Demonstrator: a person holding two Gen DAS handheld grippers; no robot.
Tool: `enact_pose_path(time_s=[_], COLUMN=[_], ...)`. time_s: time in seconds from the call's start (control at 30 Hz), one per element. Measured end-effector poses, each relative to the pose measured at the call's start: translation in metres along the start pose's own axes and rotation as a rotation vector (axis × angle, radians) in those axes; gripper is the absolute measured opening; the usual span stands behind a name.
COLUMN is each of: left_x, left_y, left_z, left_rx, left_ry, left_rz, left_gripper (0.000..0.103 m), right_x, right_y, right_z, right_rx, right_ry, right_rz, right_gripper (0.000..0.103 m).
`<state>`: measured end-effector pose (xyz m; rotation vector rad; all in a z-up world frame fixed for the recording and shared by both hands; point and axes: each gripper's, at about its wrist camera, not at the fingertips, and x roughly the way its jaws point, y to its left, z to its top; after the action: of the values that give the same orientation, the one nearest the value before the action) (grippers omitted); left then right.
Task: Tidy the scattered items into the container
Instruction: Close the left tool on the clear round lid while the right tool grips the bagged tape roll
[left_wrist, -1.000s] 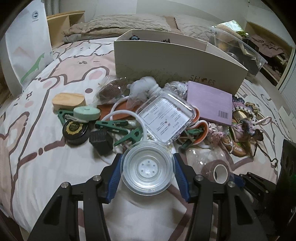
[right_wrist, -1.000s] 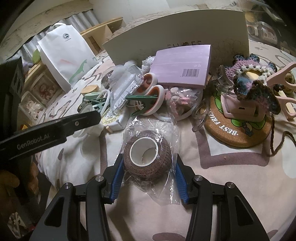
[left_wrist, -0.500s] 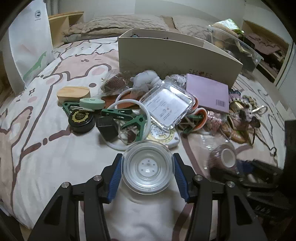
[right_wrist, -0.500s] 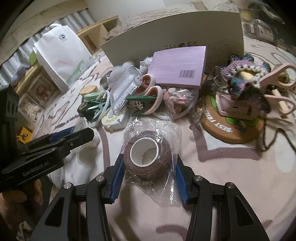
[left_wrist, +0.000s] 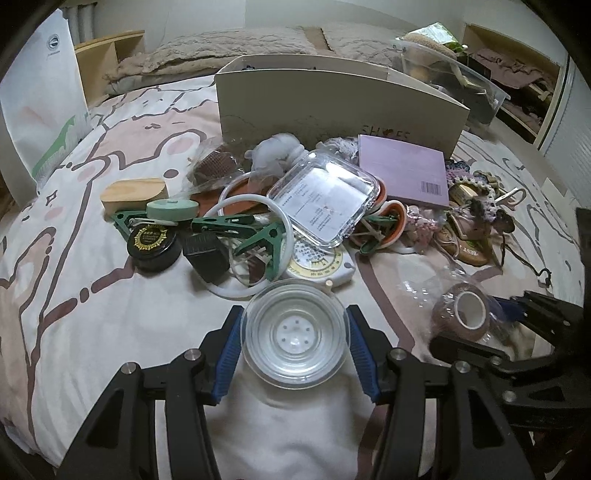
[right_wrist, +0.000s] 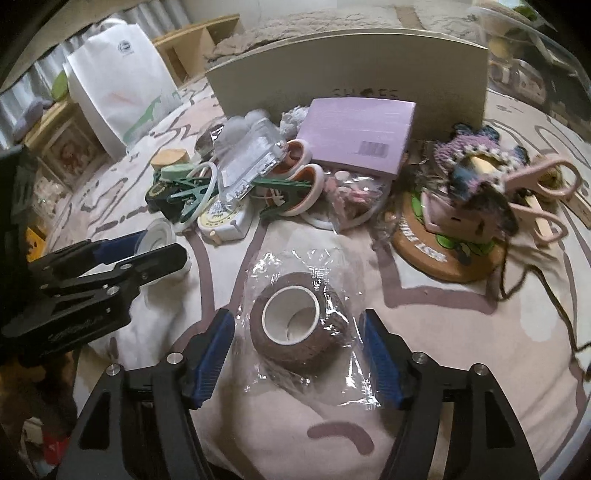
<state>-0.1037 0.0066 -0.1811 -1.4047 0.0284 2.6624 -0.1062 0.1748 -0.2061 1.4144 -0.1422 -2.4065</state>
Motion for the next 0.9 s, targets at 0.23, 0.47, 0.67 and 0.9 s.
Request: enact_pose_path(time_s=[0.23, 0.47, 0.67, 0.9], left_x=[-0.001, 0.001, 0.006, 0.009], left_y=[-0.001, -0.002, -0.002, 0.001], left_z=[-0.001, -0.004, -0.010, -0.005], left_rx=[0.021, 0.023, 0.009, -0.045], left_ry=[0.003, -0.005, 0.010, -0.009], left_rz=[-0.002, 0.012, 0.038, 0.028], left_gripper=[0.055, 0.057, 0.057, 0.057], right_x=[0.008, 0.008, 0.009, 0.009], right_y=[0.001, -0.003, -0.002, -0.003], right_z=[0.000, -0.007, -0.008, -0.009], right_rx=[0.019, 0.006, -0.004, -0.019], right_ry=[-0.015, -0.050, -0.058, -0.059], right_rz=[-0.034, -0.037, -0.036, -0.038], right_gripper=[0.070, 0.065, 0.065, 0.065])
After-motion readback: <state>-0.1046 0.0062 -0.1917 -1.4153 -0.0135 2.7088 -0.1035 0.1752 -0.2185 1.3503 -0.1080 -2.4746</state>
